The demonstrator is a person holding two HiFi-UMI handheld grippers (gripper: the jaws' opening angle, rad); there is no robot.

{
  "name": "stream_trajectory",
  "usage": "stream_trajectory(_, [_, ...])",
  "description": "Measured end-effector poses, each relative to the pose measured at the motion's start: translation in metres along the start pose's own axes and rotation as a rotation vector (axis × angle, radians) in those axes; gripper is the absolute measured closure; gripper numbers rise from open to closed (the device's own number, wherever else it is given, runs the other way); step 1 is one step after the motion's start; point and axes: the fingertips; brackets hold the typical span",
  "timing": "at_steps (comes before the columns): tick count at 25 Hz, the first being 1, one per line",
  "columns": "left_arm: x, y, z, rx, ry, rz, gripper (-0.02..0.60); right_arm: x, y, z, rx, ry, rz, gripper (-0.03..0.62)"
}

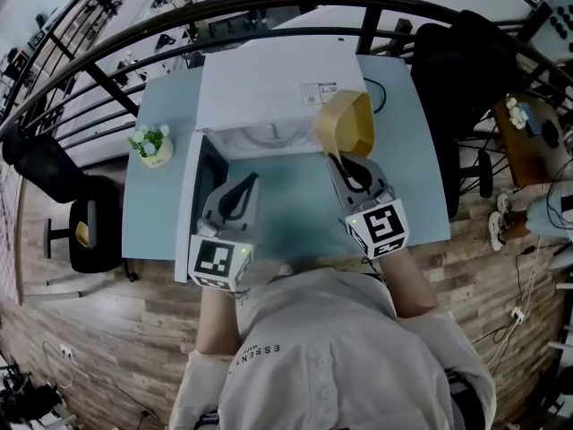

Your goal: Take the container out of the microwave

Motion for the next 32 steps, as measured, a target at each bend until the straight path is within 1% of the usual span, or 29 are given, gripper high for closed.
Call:
stream_trajectory(5, [0.006,-0.010,0.013,-0.025,-0.008,0.004,0.580,-0.011,0.011,0.015,-0.076,-0.034,-0.030,0.571])
stream_trajectory(8, [0.008,-0.014,0.017,-0.034,-0.014,0.003,0.580,-0.018,0.014,0.019,-0.095,-0.040,-0.060,0.572])
stream_trajectory(14, [0.012,-0.019,0.022,-0.044,-0.016,0.009,0.580,-0.026,0.015,0.019,-0.085,-0.042,-0.093,0.574])
stream_trajectory(19, [0.013,-0.026,0.020,-0.044,-0.017,0.006,0.580,-0.029,0.011,0.014,-0.073,-0.039,-0.090,0.576])
stream_trajectory(26, [0.012,-0.033,0.022,-0.048,-0.017,0.008,0.580,-0.037,0.011,0.017,-0.080,-0.048,-0.089,0.574])
stream_trajectory(32, [0.010,-0.038,0.021,-0.045,-0.012,0.010,0.580,-0.040,0.010,0.019,-0.085,-0.024,-0.102,0.574])
Point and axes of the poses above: the fingertips, and each gripper's own axes: y backward along the fingers, x to its left, z out of its top, and after that the axes turned 15 degrees about -y, right-handed
